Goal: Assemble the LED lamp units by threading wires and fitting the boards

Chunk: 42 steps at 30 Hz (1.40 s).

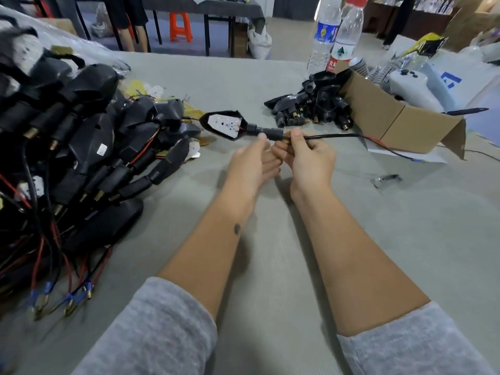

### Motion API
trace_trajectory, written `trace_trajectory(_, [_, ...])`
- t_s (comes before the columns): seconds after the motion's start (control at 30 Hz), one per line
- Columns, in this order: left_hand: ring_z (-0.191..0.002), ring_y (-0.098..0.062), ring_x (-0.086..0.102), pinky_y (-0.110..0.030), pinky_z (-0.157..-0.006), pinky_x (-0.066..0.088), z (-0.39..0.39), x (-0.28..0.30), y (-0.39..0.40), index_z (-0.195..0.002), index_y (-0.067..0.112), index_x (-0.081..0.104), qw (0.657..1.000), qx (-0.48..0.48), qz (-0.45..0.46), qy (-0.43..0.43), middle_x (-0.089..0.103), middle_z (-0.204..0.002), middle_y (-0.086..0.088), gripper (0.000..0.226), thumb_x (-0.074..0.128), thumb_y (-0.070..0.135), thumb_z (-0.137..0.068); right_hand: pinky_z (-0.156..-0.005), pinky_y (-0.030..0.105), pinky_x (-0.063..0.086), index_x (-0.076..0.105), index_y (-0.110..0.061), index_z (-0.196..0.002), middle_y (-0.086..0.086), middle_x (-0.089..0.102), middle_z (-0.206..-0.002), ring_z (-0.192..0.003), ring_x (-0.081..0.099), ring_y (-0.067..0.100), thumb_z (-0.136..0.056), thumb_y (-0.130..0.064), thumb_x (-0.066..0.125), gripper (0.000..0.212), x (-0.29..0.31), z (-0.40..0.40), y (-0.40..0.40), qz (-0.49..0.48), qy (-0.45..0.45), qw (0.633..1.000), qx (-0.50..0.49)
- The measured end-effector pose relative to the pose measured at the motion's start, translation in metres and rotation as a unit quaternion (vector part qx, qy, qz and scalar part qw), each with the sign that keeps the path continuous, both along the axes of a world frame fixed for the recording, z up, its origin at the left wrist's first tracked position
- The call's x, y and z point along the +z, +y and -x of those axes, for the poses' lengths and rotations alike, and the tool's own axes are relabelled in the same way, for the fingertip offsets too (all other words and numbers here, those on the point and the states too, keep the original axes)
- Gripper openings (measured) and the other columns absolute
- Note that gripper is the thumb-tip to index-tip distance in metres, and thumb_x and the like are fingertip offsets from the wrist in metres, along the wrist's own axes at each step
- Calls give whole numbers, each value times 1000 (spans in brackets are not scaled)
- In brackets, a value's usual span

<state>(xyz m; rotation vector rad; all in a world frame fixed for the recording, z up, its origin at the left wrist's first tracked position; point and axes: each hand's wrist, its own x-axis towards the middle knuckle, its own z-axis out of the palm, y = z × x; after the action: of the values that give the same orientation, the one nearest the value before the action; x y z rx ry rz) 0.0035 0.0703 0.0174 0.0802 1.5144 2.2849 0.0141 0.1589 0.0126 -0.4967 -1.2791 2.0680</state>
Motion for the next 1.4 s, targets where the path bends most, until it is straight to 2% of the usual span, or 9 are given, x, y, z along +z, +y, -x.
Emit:
trace_trajectory(0.23, [-60, -6, 59, -31, -73, 53, -2, 34, -19, -76, 15, 60, 984, 34, 113, 136, 62, -64, 4, 34, 41, 22, -103, -78, 42, 59, 69, -20, -78, 7, 73, -76, -79, 73, 28, -94, -8, 59, 23, 15, -12, -33, -152, 31, 988, -19])
trace_trajectory(0.33, [-61, -11, 60, -34, -74, 57, 2, 53, -48, -80, 10, 61, 977, 35, 122, 173, 63, -66, -2, 30, 45, 22, -102, -82, 28, 56, 70, -27, -78, -8, 73, -78, -82, 70, 10, -93, -10, 60, 25, 18, -18, -58, -243, 65, 968, -16])
trace_trajectory(0.5, [-51, -7, 65, -23, -52, 55, 12, 80, -104, -89, 8, 61, 973, 40, 136, 180, 68, -68, 2, 21, 55, 26, -98, -84, 13, 43, 72, -5, -97, -5, 64, -90, -88, 58, -6, -90, -1, 62, 13, 25, -19, -98, -397, 123, 909, -37])
trace_trajectory(0.73, [-39, -14, 53, -16, -40, 37, 37, 110, -188, -66, 12, 55, 948, 165, 162, 220, 61, -50, -1, 36, 51, 25, -99, -88, 28, 50, 71, 5, -102, 16, 68, -96, -90, 64, 25, -90, 4, 61, 16, 40, -3, -170, -583, 261, 769, 4])
trace_trajectory(0.9, [-47, -17, 55, -28, -56, 43, 57, 122, -237, -51, 14, 58, 810, 255, 404, 340, 59, -48, -1, 46, 56, 35, -91, -83, 41, 54, 70, 4, -106, 17, 68, -98, -93, 65, 34, -88, 4, 60, 20, 49, 6, -207, -645, 274, 712, 40])
trace_trajectory(1.03, [-65, -30, 49, -33, -62, 38, 67, 117, -262, -58, 13, 47, 591, 289, 643, 393, 51, -60, -5, 40, 59, 42, -84, -76, 36, 53, 68, -5, -115, 9, 65, -105, -100, 62, 28, -80, 8, 55, 39, 44, 5, -212, -713, 226, 656, 101])
trace_trajectory(1.13, [-85, -38, 60, -37, -63, 36, 69, 94, -270, -83, 13, 52, 471, 254, 744, 402, 63, -86, -16, 31, 64, 42, -86, -67, 39, 53, 69, -10, -112, 5, 65, -104, -94, 63, 22, -86, 0, 55, 31, 37, -2, -198, -706, 184, 674, 118])
trace_trajectory(1.3, [-82, -37, 61, -34, -56, 32, 71, 74, -271, -85, 16, 43, 458, 276, 741, 406, 62, -85, -13, 36, 59, 48, -89, -72, 38, 51, 71, -15, -102, -3, 64, -100, -86, 59, 13, -90, -3, 56, 23, 42, -20, -145, -637, 115, 757, 87])
trace_trajectory(1.4, [-85, -38, 60, -35, -58, 33, 70, 73, -267, -91, 12, 53, 451, 278, 754, 387, 61, -90, -14, 39, 52, 51, -91, -73, 22, 47, 69, -29, -94, -8, 63, -94, -82, 60, 8, -89, 0, 55, 33, 59, -43, -101, -570, 86, 816, 40])
